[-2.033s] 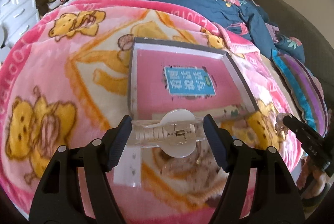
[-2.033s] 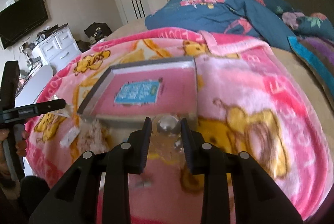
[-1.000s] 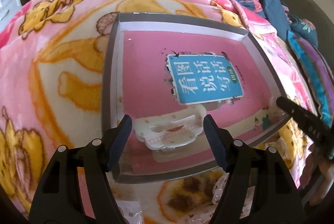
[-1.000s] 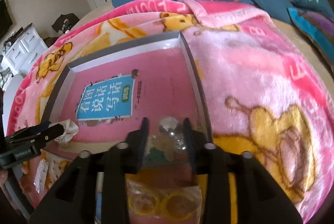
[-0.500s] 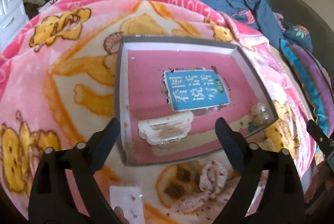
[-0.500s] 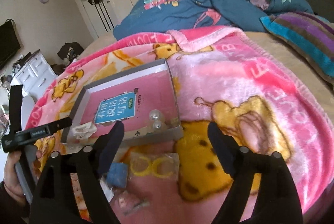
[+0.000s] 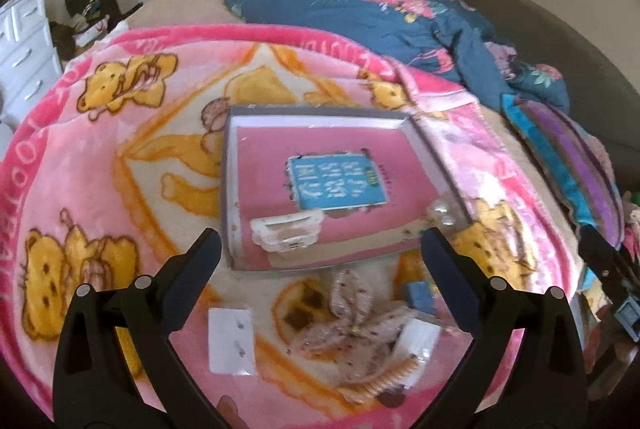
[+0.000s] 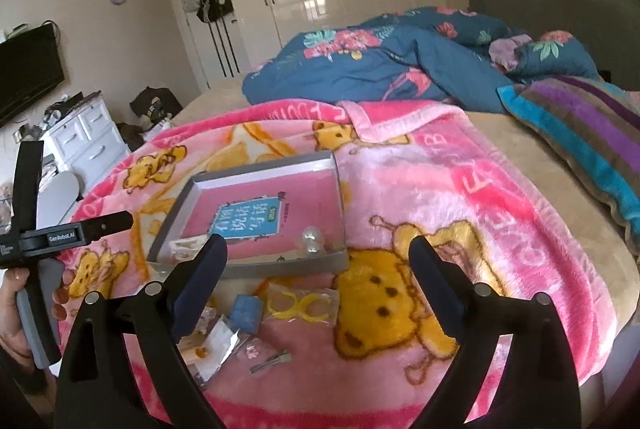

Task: Organize jewelry
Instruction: 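Lift both open tools away from the gray box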

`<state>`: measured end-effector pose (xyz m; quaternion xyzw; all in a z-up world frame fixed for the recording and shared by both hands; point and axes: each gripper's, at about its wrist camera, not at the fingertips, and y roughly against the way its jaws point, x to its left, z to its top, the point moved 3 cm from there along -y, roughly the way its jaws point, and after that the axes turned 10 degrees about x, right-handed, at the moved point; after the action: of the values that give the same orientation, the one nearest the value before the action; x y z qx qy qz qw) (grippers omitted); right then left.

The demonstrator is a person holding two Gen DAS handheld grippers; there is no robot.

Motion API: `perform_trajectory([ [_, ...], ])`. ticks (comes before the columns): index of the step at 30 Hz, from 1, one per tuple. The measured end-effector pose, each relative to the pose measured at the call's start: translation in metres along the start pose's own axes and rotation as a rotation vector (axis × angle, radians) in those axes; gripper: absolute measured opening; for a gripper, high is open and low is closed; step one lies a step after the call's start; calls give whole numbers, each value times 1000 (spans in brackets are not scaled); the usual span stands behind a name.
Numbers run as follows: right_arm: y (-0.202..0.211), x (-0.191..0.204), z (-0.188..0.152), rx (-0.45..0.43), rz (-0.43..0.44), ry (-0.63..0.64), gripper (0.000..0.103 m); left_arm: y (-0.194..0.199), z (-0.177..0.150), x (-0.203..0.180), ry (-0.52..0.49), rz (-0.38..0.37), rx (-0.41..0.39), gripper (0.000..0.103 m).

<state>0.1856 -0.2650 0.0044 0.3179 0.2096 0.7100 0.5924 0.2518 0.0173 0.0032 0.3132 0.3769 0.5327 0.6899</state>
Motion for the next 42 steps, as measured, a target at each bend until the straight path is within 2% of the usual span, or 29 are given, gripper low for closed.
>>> perform_trajectory([
  [3,17,3,1,-26,6,20,92,21,-3,-5,15,-6,-32,94],
  [7,33,4,0,-41,34,26,92,40,-9,-14,20,12,-32,94],
  [9,41,6,0,-51,54,38,92,52,-10,-22,4,25,-34,94],
  [11,51,9,-1,-60,67,57,98,67,-13,-32,-7,42,-56,94],
  [16,70,15,-5,-75,87,105,98,82,-24,-49,-18,37,-66,94],
  [21,77,17,-15,-66,79,152,98,74,-40,-60,-21,30,-35,94],
  [27,71,16,-25,-35,75,179,98,56,-55,-65,-32,55,7,94],
  [33,57,19,-35,0,69,188,98,43,-64,-60,-26,44,31,94],
  [42,38,32,-50,40,77,224,98,22,-82,-45,-31,70,71,94],
])
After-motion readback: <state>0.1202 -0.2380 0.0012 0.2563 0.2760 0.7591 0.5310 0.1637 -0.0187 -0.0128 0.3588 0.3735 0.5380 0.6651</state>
